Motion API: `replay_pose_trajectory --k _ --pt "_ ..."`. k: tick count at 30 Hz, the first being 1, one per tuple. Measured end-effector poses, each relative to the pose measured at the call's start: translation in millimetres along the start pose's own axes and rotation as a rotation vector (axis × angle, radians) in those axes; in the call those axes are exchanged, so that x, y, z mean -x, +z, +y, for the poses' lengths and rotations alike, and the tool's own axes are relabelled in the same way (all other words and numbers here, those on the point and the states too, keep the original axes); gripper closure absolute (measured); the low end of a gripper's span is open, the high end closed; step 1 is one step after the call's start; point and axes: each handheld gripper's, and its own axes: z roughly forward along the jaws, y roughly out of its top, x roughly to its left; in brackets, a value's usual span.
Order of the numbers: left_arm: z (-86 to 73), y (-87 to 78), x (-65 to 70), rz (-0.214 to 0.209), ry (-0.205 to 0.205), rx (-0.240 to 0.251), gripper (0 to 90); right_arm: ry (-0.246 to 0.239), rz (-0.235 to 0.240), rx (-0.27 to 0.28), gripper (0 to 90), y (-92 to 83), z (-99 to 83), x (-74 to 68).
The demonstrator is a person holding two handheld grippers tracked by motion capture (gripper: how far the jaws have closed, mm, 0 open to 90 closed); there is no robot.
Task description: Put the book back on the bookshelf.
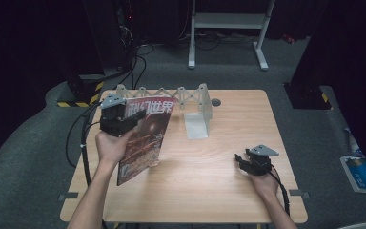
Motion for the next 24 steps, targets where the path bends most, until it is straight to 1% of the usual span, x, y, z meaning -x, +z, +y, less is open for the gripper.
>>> replay_pose_trajectory --k 2,6,8,12,18,24 --pt "2.3 -4.1 -4.4 0.014 0.002 -0.001 83.7 0.000 0.000 0.000 44.2 0.0 0.0 0.1" --pt "5.8 -11.4 -14.3 0.042 -0.012 -0.004 83.7 0.002 0.000 0.000 44.2 0.0 0.0 -0.1" --pt "6.8 -14.4 -19.5 0.056 -0.028 -0.004 83.7 0.003 -0.001 -0.001 44.0 -0.1 0.0 -0.3" --pt "6.8 -17.9 -29.6 0.084 -0.049 -0.001 83.7 -0.002 -0.002 0.000 43.6 -0.1 0.0 0.2" --pt "7.5 -16.9 -40.9 0.132 -0.063 -0.008 83.8 0.001 -0.003 0.001 43.6 -0.2 -0.2 -0.1" --pt "9.1 -12.1 -49.4 0.161 -0.084 -0.002 83.8 0.001 -0.003 0.001 43.6 -0.1 -0.2 -0.1"
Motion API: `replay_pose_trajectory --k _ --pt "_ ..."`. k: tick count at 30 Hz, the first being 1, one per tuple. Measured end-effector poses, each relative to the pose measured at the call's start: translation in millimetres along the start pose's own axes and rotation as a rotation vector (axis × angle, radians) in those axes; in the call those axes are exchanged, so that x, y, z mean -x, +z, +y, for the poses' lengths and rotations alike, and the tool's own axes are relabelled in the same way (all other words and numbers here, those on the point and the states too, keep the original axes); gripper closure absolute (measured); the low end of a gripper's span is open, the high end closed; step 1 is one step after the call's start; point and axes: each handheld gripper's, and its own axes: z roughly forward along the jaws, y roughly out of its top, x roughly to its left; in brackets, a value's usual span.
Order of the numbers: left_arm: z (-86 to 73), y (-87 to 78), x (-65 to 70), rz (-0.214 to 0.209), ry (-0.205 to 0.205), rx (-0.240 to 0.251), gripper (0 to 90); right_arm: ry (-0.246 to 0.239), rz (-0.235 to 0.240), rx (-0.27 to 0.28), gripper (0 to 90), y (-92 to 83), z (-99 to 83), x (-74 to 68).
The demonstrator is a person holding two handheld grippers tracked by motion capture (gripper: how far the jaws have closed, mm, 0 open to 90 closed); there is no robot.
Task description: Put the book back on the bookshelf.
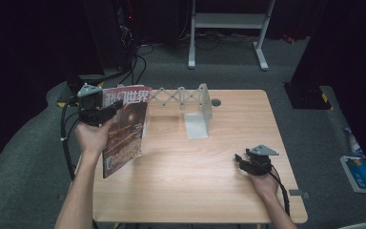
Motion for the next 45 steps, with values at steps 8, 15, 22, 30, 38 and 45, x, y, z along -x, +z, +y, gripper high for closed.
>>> replay_pose_trajectory --k 8,15,22,30,38,45 --pt "3.7 9.5 -7.6 0.064 -0.013 0.005 83.8 0.004 0.000 -0.001 43.6 -0.1 -0.1 -0.2" --pt "3.0 14.2 -17.4 0.078 -0.048 0.035 83.8 0.006 -0.002 -0.001 43.3 -0.1 -0.1 -0.3" --pt "1.3 21.3 -22.3 0.116 -0.061 0.024 83.8 0.007 -0.003 -0.001 43.4 -0.2 -0.2 -0.2" --pt "5.3 30.3 -27.3 0.113 -0.079 0.027 83.8 0.007 -0.002 -0.001 43.4 -0.2 -0.2 -0.3" --pt "8.0 39.8 -30.6 0.124 -0.096 0.052 83.9 0.008 -0.003 -0.001 43.4 -0.2 -0.2 -0.3" --pt "8.3 47.9 -30.8 0.148 -0.096 0.066 83.9 0.007 -0.002 -0.001 43.4 -0.2 -0.2 -0.2"
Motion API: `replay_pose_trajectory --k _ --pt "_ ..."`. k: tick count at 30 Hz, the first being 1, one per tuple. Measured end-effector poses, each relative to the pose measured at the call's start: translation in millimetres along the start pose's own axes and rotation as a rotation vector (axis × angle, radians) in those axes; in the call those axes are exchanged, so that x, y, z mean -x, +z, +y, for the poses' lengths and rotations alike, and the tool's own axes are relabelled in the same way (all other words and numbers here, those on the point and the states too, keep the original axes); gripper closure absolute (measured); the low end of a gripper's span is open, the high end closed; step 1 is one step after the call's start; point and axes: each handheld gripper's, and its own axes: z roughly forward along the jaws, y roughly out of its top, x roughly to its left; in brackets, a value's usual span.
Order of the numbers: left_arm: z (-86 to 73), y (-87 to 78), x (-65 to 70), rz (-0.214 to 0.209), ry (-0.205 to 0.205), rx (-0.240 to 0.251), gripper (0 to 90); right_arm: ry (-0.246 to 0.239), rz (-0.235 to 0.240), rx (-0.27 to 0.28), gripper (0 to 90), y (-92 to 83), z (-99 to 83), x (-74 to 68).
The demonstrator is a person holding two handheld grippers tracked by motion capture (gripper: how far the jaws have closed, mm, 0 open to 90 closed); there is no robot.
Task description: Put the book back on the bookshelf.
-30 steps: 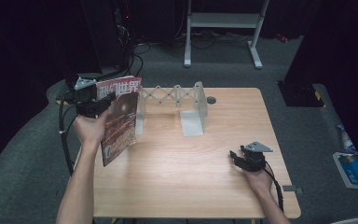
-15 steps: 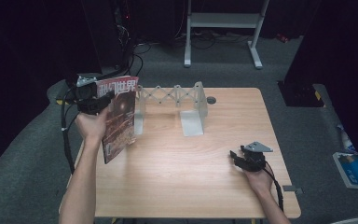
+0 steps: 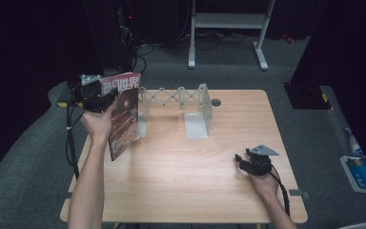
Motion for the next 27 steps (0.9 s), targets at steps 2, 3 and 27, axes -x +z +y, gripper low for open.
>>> replay_pose_trajectory --k 2,3,27 --pt "-0.5 2.4 0.6 0.008 0.001 0.011 83.9 0.000 0.000 0.000 43.4 0.0 0.0 0.0" --pt "-0.6 3.1 0.9 0.008 0.003 0.015 83.9 0.000 0.000 0.000 43.4 0.0 0.0 0.0" --pt "-11.4 37.5 2.4 0.003 -0.021 0.121 83.9 -0.005 0.002 0.002 43.4 0.4 0.1 0.0"
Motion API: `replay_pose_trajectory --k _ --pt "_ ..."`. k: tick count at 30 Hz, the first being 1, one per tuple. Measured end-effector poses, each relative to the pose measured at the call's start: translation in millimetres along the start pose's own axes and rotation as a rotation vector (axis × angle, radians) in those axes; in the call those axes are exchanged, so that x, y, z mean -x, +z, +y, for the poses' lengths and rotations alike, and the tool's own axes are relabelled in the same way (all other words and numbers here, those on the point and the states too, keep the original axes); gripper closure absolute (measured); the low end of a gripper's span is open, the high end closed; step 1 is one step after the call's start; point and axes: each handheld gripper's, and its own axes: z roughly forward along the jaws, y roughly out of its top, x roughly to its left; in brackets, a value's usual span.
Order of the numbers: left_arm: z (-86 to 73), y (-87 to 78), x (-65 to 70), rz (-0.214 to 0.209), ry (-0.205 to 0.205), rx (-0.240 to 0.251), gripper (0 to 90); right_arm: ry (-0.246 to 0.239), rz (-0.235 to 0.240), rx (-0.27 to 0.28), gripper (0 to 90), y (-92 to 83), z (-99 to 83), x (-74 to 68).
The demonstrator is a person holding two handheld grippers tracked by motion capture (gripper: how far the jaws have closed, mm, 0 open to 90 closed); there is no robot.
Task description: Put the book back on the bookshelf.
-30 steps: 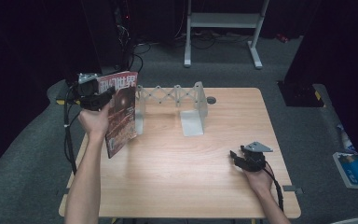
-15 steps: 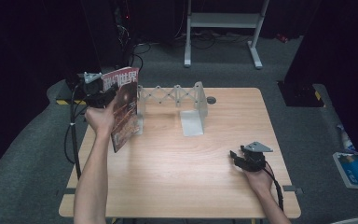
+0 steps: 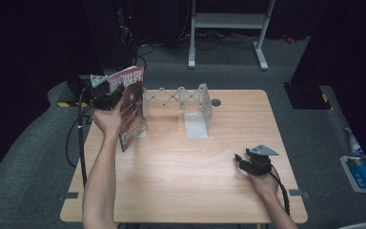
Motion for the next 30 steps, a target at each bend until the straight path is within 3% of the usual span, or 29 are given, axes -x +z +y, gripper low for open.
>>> replay_pose_trajectory --k 13,17,21,30 --pt "-4.3 8.3 9.7 -0.011 0.032 0.063 83.9 0.003 0.000 0.002 43.3 0.1 -0.1 -0.3" --pt "-10.0 8.7 9.0 -0.016 0.010 0.076 83.8 0.003 0.000 0.001 43.3 0.1 -0.1 -0.3" --pt "-11.1 8.3 7.2 -0.014 0.013 0.036 83.6 0.003 0.002 0.002 43.2 0.3 -0.1 -0.5" --pt "-1.8 10.3 20.3 0.018 0.110 -0.111 82.6 -0.003 0.004 0.005 43.3 0.6 -0.2 -0.5"
